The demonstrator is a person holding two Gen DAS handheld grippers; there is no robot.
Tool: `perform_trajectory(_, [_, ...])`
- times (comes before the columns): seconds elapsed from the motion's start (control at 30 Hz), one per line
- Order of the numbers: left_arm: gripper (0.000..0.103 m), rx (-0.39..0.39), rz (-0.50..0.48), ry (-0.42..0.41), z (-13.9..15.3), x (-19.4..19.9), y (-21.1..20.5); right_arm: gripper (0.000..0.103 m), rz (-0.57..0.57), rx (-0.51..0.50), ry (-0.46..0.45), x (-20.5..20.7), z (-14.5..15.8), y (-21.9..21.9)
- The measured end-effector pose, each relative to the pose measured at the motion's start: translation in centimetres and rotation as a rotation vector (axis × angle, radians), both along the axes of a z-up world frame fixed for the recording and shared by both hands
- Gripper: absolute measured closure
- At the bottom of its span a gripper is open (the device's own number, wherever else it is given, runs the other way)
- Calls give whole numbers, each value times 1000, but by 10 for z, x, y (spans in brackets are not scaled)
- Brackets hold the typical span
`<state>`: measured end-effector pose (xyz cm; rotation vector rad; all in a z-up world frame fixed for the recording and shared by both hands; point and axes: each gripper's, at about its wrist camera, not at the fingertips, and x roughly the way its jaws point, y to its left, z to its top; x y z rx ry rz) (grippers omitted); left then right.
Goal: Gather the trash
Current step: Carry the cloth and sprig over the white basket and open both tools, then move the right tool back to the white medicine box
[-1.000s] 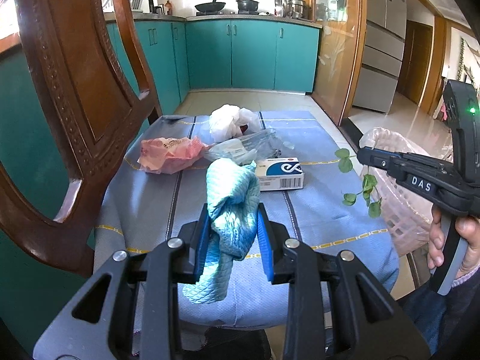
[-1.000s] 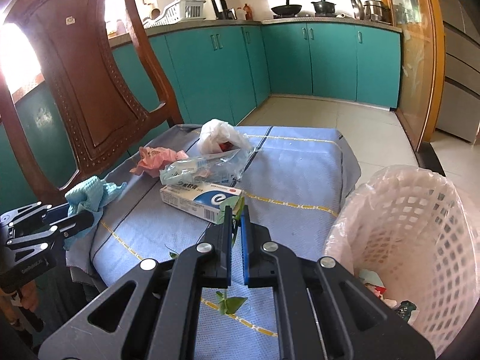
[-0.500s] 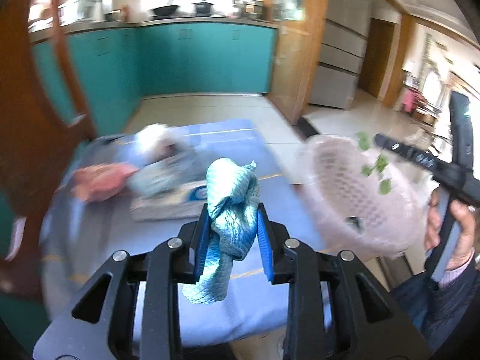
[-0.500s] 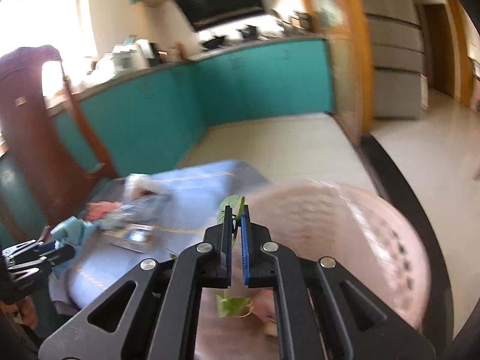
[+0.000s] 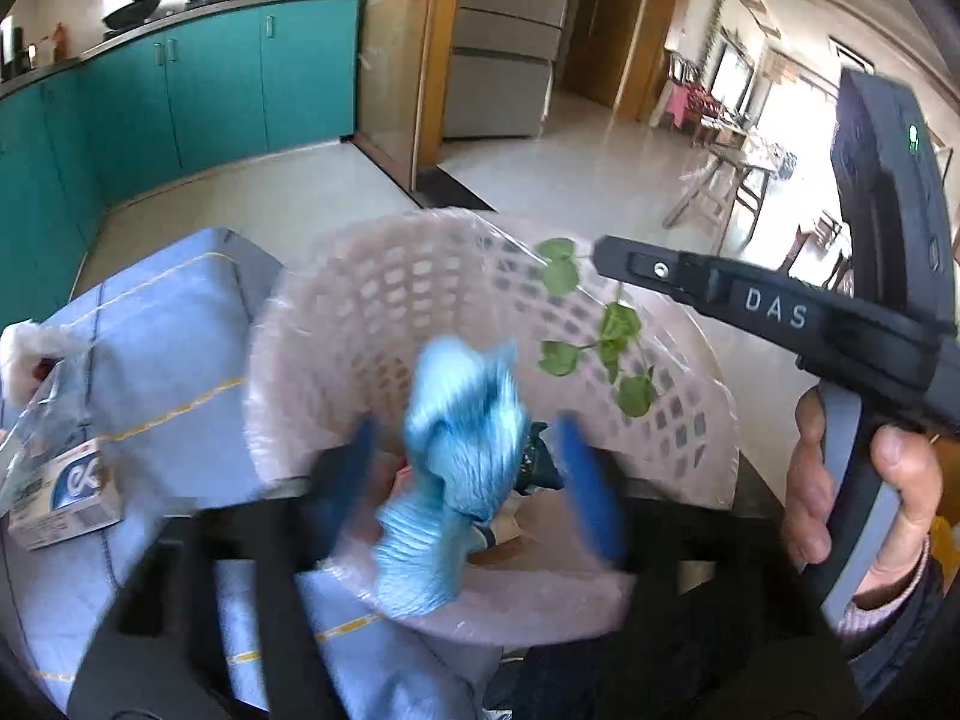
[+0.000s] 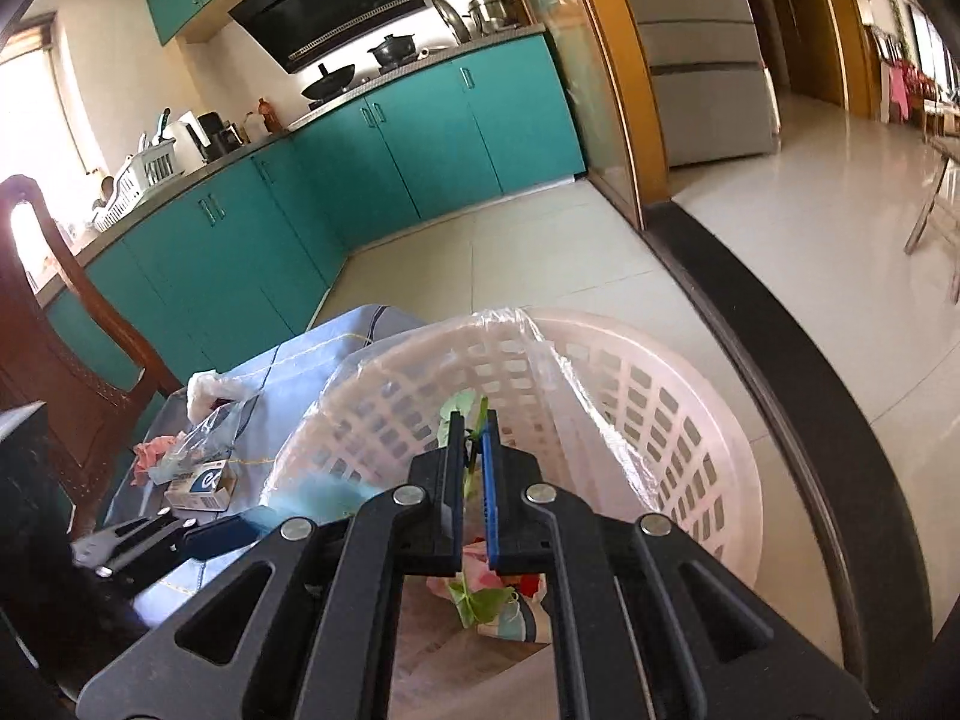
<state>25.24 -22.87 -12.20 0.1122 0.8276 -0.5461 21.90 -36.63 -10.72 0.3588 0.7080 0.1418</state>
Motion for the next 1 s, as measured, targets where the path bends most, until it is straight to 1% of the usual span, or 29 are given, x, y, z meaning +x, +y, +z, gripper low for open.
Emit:
perform_trajectory(0.07, [24, 11, 5, -11, -2, -2, -1, 96, 27, 1, 24, 2, -3, 3])
perform_trajectory(0.13, [22, 16, 20, -17, -2, -3, 7, 88, 65, -16, 62, 7, -8, 15])
perform_trajectory(0.17, [21, 17, 40, -23, -1, -3, 14, 76, 73, -29, 75, 8, -10, 19])
perform_trajectory(0.2, [21, 17, 67, -31, 0, -4, 24, 61, 76, -44, 79, 8, -11, 22])
perform_trajectory(0.27, [21, 20, 126, -41, 3, -6, 41, 48, 66, -71, 72, 8, -9, 26])
perform_trajectory(0.37, [21, 32, 236, -56, 3, -5, 77, 44, 55, -46, 50, 7, -4, 25])
perform_trajectory(0.47, [21, 62, 360, -56, -4, -8, 116, 43, 48, -30, 57, 9, -4, 26])
perform_trajectory(0.5, [21, 71, 405, -45, -8, -10, 130, 43, 51, -28, 59, 11, -4, 30])
perform_trajectory(0.57, [21, 61, 463, -7, -15, -13, 153, 43, 66, -28, 58, 13, -2, 37])
perform_trajectory(0.63, [21, 51, 494, 31, -22, -19, 172, 41, 90, -38, 50, 16, 0, 50])
perform_trajectory(0.73, [21, 92, 517, 49, -31, -29, 192, 37, 133, -55, 40, 19, 1, 74])
perform_trajectory(0.8, [21, 104, 531, 65, -36, -39, 206, 35, 170, -60, 40, 23, 2, 92])
perform_trajectory(0.9, [21, 110, 556, 82, -40, -56, 225, 32, 254, -72, 43, 29, 1, 130])
perform_trajectory(0.97, [20, 115, 569, 95, -42, -63, 238, 25, 319, -73, 58, 35, -2, 154])
perform_trajectory(1.0, [20, 113, 571, 101, -43, -65, 241, 24, 364, -80, 77, 41, -6, 173])
